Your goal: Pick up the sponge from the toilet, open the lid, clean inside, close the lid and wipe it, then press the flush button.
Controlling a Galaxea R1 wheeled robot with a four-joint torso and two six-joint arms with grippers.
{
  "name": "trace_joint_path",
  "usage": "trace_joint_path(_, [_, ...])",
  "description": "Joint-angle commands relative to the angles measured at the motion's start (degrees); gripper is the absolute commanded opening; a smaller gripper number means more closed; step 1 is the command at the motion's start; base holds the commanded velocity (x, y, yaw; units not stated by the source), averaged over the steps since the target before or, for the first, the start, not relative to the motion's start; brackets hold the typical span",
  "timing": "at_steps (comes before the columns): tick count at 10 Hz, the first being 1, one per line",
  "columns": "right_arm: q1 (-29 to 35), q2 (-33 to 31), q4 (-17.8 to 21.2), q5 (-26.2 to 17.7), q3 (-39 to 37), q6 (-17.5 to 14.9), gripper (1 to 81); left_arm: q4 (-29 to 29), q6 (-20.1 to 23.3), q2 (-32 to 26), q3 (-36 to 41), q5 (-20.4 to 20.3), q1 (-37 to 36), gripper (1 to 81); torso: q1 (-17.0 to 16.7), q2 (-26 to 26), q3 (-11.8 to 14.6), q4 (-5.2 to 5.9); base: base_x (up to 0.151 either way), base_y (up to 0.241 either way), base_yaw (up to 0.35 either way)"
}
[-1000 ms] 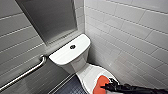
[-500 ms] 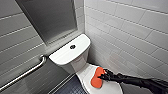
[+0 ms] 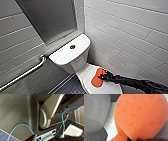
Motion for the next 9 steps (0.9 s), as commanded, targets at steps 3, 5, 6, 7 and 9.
trace_joint_path(3, [-0.44,-10.33,-0.51,-0.26,14.54,1.70,1.0,-0.05,0.30,0.12,0.81,5.38,0.44,81.1,0.00,0.00,0.00,0.00,0.000,0.000,0.000])
trace_joint_path(5, [-3.78,-16.24,-0.33,2.20,18.95,1.78,1.0,-0.04,0.30,0.29,0.81,5.38,0.44,81.1,0.00,0.00,0.00,0.00,0.000,0.000,0.000])
trace_joint_path(6, [-5.45,-18.51,-0.25,2.81,20.36,1.78,1.0,-0.05,0.30,0.20,0.81,5.38,0.45,81.1,0.00,0.00,0.00,0.00,0.000,0.000,0.000])
trace_joint_path(7, [-7.21,-20.28,-0.33,3.95,21.32,1.78,1.0,-0.05,0.30,0.20,0.81,5.46,0.53,81.1,0.00,0.00,0.00,0.00,0.000,0.000,0.000])
trace_joint_path(9, [-11.07,-23.36,-0.33,7.29,22.03,1.69,1.0,0.04,0.30,0.29,0.81,5.38,0.61,81.1,0.00,0.00,0.00,0.00,0.000,0.000,0.000])
